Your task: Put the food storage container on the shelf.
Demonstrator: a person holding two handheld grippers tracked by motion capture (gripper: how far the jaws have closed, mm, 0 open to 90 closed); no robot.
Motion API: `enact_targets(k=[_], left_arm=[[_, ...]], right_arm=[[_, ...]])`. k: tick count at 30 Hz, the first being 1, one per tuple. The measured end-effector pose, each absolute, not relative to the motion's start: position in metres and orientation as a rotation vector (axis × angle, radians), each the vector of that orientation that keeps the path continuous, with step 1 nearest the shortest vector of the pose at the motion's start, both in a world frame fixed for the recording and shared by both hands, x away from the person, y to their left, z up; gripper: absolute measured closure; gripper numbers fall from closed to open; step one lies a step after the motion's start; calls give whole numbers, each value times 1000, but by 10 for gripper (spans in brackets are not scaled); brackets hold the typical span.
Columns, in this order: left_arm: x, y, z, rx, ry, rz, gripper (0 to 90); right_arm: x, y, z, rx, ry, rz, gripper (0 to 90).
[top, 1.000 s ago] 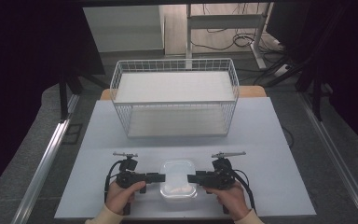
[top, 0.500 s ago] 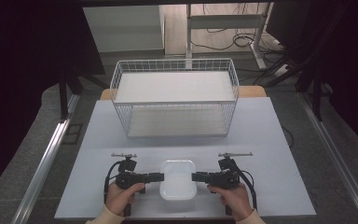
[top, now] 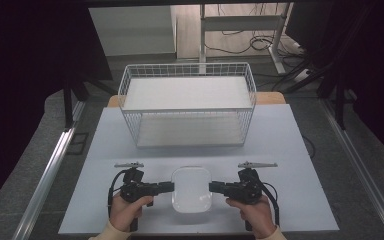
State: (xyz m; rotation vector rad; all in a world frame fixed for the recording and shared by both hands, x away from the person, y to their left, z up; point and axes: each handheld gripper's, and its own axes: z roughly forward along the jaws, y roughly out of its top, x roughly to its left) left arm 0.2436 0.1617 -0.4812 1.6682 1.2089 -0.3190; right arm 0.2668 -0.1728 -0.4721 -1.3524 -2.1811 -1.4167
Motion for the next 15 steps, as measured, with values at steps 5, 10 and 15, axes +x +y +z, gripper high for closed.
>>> enact_targets(k=[5,10,15], left_arm=[[239,162,-469,1674,1170,-266,792],[237,163,-460,1674,1149,-233,792],[237,162,-452,1680,1141,-196,791]], right_arm=[[262,-172,-458,-1314,-2228,-1470,795],[259,-172,-446,-1277,-2250,-1508,797],[259,-171,-438,-1257,-2267,-1525,798]])
